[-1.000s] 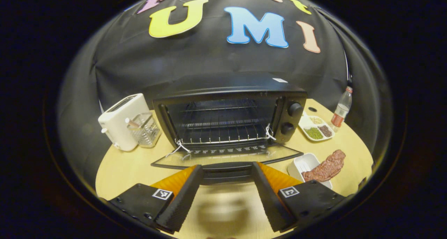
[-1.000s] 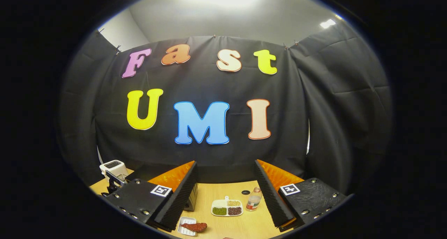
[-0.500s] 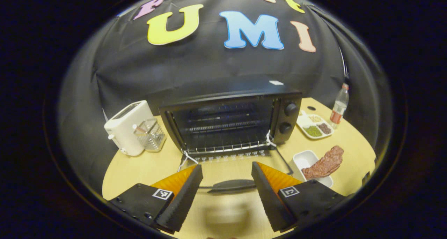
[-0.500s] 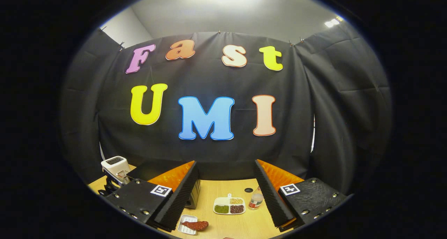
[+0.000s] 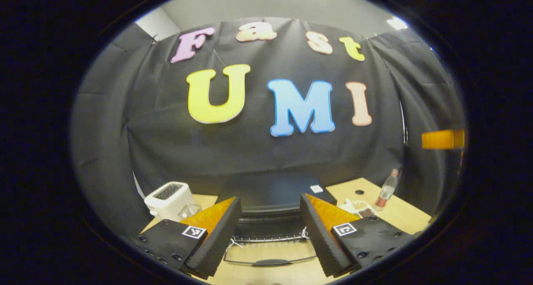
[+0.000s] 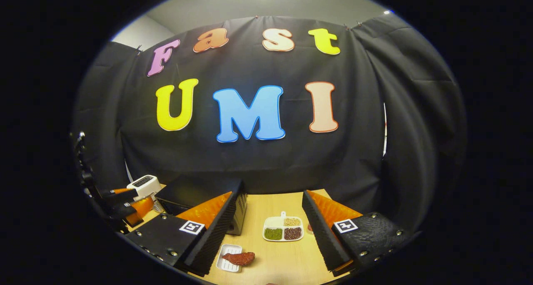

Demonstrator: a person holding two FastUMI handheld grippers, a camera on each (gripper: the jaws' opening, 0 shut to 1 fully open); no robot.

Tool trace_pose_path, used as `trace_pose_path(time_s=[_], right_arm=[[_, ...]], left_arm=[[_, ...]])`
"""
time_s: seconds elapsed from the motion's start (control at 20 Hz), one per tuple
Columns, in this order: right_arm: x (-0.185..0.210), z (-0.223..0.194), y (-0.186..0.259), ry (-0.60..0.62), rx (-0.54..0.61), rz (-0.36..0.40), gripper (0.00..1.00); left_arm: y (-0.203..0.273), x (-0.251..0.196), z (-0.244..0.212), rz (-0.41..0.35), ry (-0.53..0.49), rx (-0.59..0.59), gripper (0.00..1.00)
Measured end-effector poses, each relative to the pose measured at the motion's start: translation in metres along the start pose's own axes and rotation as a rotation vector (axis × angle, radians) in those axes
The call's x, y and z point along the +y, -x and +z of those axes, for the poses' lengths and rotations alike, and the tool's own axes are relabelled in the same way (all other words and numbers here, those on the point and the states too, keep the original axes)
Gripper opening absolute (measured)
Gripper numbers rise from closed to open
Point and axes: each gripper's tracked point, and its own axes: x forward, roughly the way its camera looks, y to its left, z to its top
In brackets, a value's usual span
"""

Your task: Open the electric oven with the left hand, put the food in, and close the electric oven.

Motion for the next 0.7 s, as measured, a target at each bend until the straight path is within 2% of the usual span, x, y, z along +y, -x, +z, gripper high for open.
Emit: trace_pose_path(time_s=[0.2,0.3,0.45,0.7], right_arm=[[0.007,-0.055,-0.02,-0.052,0.12,0.093,0.97],[0.004,-0.092,-0.031,-0.072,0.18,0.124,0.98],[-0.004,-0.151,-0.042,-0.106,0.303,0.133,0.97],[0.014,-0.227,-0.046,-0.289,0.496,0.22,0.99]], left_arm=[[0.022,-0.004,0.057,-0.008,0.011,-0.093,0.99],[0.033,-0.004,0.072,-0.004,0.006,-0.119,0.99],[0.045,-0.001,0.078,0.008,-0.012,-0.12,0.99],[0.06,0.012,0.069,0.06,-0.012,-0.084,0.99]])
